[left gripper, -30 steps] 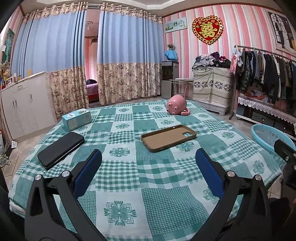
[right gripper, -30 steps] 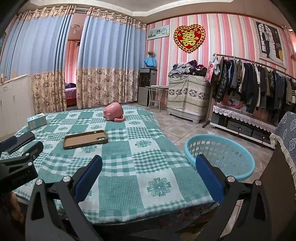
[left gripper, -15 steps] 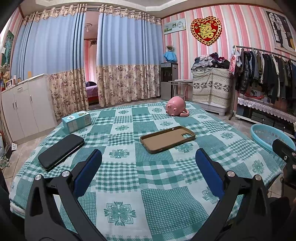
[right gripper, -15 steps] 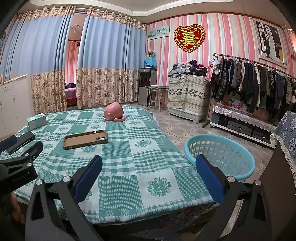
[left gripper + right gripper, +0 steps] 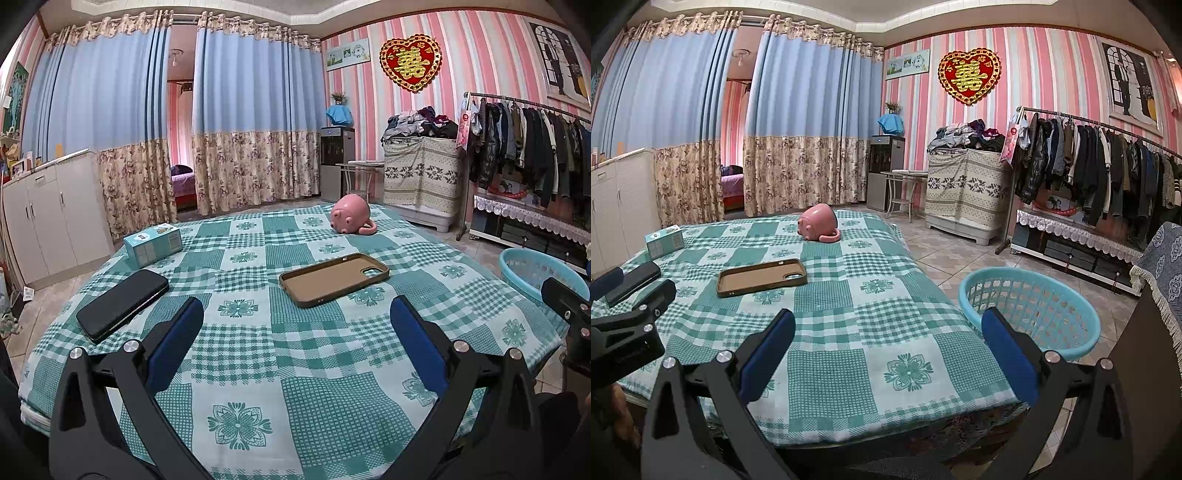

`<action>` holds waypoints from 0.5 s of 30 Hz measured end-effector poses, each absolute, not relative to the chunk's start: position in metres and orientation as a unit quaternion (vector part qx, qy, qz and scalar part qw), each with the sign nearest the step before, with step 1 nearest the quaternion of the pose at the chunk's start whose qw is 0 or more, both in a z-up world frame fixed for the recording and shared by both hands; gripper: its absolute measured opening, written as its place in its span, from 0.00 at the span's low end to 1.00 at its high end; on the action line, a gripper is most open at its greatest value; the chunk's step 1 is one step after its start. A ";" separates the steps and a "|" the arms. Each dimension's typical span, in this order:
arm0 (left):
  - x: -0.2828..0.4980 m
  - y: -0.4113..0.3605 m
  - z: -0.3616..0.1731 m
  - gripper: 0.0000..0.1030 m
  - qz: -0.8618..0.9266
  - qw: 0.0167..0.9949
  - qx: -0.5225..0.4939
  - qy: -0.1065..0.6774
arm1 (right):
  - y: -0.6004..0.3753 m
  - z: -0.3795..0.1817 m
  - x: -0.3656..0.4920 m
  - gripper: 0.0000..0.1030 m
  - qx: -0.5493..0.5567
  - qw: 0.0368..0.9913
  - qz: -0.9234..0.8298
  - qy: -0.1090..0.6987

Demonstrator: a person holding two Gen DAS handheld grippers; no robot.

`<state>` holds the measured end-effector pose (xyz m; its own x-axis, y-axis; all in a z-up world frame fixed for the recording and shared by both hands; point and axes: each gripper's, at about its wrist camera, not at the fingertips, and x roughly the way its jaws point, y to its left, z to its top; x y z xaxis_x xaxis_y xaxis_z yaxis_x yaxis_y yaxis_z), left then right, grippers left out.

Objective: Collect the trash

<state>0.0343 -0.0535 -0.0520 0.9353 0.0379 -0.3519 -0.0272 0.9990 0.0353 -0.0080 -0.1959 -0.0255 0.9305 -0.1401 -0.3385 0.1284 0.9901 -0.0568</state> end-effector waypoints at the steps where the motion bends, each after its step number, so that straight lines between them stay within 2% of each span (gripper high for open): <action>1: 0.034 -0.053 -0.052 0.95 0.017 0.984 0.015 0.179 | -0.196 -0.026 -0.008 0.96 -0.017 0.982 -0.068 0.173; 15: 0.033 -0.054 -0.050 0.95 0.015 0.984 0.016 0.177 | -0.196 -0.026 -0.008 0.96 -0.017 0.982 -0.068 0.173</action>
